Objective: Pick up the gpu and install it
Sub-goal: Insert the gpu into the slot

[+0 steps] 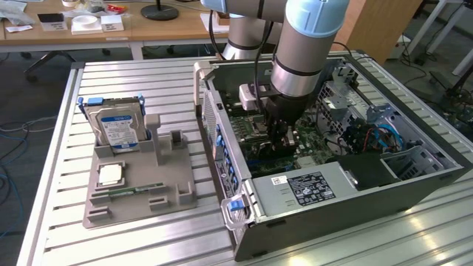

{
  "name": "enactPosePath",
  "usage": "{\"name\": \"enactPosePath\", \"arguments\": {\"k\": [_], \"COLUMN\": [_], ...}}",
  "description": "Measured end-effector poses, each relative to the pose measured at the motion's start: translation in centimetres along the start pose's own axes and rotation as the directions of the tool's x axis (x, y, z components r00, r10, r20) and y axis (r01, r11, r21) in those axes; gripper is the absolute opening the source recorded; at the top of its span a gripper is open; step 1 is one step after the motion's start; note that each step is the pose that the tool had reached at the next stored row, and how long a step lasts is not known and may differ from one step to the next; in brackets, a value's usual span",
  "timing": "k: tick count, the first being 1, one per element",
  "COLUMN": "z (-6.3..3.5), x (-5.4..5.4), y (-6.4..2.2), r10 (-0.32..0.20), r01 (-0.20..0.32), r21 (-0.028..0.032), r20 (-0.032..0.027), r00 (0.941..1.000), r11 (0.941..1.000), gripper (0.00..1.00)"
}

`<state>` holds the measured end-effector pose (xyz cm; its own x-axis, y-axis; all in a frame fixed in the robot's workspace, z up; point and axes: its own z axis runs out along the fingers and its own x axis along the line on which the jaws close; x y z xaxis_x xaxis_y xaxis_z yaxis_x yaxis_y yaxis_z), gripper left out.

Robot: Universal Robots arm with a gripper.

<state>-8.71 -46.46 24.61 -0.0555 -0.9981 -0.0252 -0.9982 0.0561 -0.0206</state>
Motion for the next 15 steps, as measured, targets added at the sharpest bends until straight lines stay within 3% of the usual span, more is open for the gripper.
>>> {"name": "enactPosePath", "arguments": {"k": [15], "z": [-0.04], "x": [0.0], "y": [0.03], "r10": [0.0], "r01": [0.0], "r21": [0.0013], "r20": [0.0003], "r00": [1.0], "r11": [1.0], "gripper": [0.27]}}
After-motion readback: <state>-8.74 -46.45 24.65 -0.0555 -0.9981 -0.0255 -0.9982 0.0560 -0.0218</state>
